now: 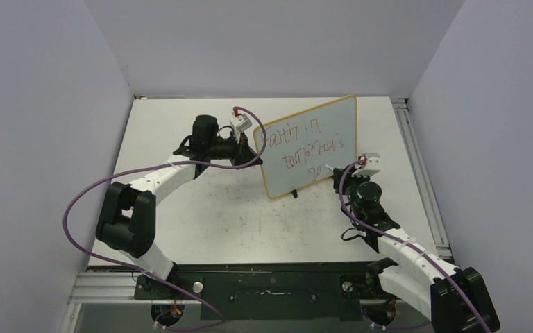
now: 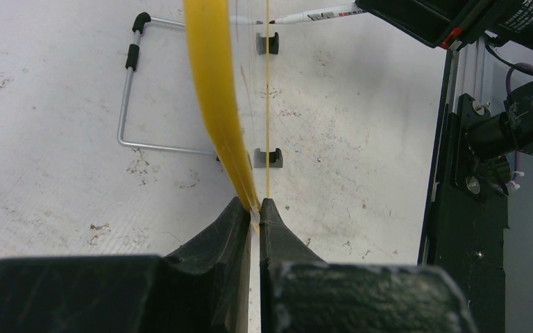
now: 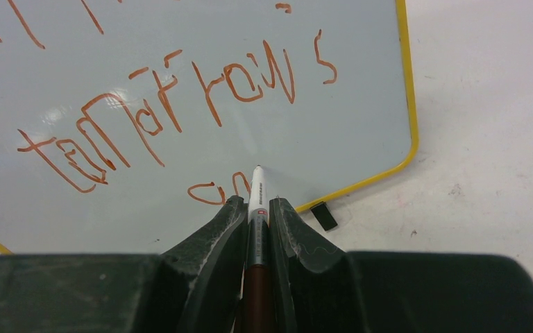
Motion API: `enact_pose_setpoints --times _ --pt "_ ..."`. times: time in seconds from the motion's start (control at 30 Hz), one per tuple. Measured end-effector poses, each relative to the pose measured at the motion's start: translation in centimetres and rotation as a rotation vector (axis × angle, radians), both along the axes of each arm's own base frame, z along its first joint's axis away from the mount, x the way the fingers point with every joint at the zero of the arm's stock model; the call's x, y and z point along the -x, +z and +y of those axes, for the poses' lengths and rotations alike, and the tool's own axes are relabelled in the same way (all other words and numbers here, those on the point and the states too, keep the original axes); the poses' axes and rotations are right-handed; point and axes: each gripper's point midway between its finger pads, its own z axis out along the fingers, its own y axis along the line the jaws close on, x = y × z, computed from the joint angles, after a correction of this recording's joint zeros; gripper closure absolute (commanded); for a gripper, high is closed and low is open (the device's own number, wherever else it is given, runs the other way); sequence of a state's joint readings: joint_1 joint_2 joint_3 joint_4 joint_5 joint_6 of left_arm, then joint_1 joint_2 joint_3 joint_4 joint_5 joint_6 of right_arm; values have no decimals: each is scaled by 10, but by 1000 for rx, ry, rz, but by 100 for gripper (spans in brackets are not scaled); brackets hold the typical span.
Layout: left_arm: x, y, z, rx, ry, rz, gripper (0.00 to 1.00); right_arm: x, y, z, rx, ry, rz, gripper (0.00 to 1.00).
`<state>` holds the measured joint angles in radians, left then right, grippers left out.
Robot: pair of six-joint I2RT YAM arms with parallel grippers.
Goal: Write a sentence on the whiteboard
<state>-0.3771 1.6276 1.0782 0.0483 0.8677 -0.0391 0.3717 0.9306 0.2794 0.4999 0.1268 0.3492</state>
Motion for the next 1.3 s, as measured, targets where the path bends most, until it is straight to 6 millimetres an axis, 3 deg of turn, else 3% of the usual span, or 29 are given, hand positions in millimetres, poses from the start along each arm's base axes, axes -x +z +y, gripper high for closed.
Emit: enact_pose_setpoints --times 1.3 --pt "0 0 0 0 -1 0 100 -2 -25 -1 32 -12 75 95"
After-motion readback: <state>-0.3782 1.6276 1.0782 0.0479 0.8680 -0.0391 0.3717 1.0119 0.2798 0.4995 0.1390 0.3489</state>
